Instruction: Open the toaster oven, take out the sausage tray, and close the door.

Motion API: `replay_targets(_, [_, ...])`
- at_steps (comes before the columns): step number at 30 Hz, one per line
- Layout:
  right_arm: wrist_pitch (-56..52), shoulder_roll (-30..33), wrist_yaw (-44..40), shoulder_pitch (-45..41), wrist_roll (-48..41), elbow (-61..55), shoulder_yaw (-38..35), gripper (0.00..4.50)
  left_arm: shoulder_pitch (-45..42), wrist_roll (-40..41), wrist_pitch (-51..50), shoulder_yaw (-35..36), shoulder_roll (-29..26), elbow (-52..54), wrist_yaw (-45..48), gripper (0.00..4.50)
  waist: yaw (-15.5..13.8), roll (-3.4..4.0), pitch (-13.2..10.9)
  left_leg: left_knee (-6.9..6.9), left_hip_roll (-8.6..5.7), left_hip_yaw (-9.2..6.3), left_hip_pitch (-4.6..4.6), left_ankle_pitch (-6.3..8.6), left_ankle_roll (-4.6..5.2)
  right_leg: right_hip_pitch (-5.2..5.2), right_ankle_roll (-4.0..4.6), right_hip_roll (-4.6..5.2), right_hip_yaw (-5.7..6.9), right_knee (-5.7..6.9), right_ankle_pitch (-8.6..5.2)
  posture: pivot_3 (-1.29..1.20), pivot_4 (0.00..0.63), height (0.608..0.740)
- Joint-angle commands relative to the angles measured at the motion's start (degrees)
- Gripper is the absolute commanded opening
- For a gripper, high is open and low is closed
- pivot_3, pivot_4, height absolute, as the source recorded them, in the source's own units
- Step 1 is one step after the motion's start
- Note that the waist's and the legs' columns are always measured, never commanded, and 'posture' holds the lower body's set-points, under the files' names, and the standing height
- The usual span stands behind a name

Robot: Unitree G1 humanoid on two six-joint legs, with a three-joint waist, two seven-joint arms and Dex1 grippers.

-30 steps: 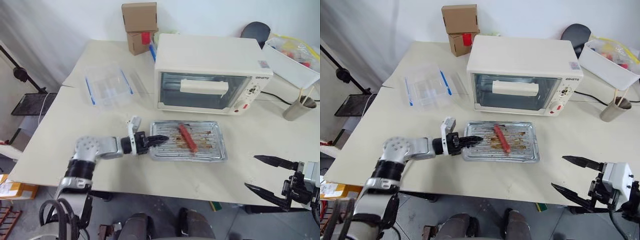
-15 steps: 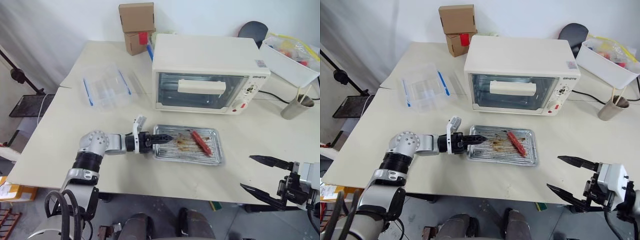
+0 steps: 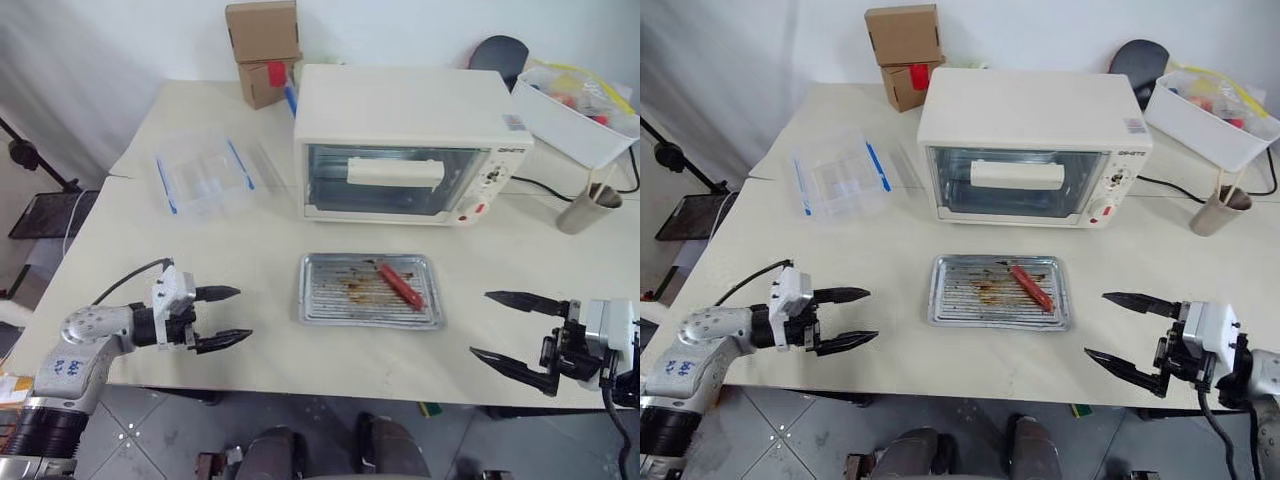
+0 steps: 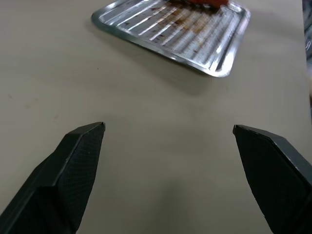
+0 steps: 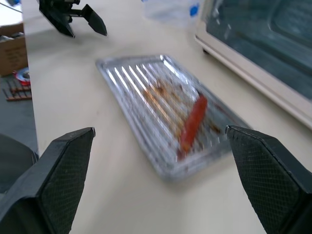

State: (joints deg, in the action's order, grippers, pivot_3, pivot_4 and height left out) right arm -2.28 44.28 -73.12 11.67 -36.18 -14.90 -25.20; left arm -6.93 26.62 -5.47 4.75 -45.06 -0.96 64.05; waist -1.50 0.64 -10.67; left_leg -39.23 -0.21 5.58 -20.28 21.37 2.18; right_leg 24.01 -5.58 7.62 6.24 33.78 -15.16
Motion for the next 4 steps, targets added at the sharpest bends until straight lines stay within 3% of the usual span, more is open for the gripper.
replay_targets(1, [-1.08,1.32,-1.51,-1.63,-2.18,-0.67,0.01,4.50,-0.27,1.08,4.35,4.01,0.13,1.62,1.63,4.46,-0.09,0.01,-0.01,0.00,0.00,-0.05,-0.04,0.01,0.04,0.01,0.00,0.00,0.07,0.00,0.00,0.00,0.150,0.740])
replay_targets(4, [-0.95,1.77,-3.11,-2.93,-1.67,0.40,0.76,4.50,-1.01,1.01,5.06,5.13,0.18,1.59,1.56,4.46,0.02,0.01,-0.01,0.00,0.00,-0.06,-0.06,-0.11,0.47,0.00,-0.01,-0.02,0.15,0.02,0.01,0.00,0.150,0.740])
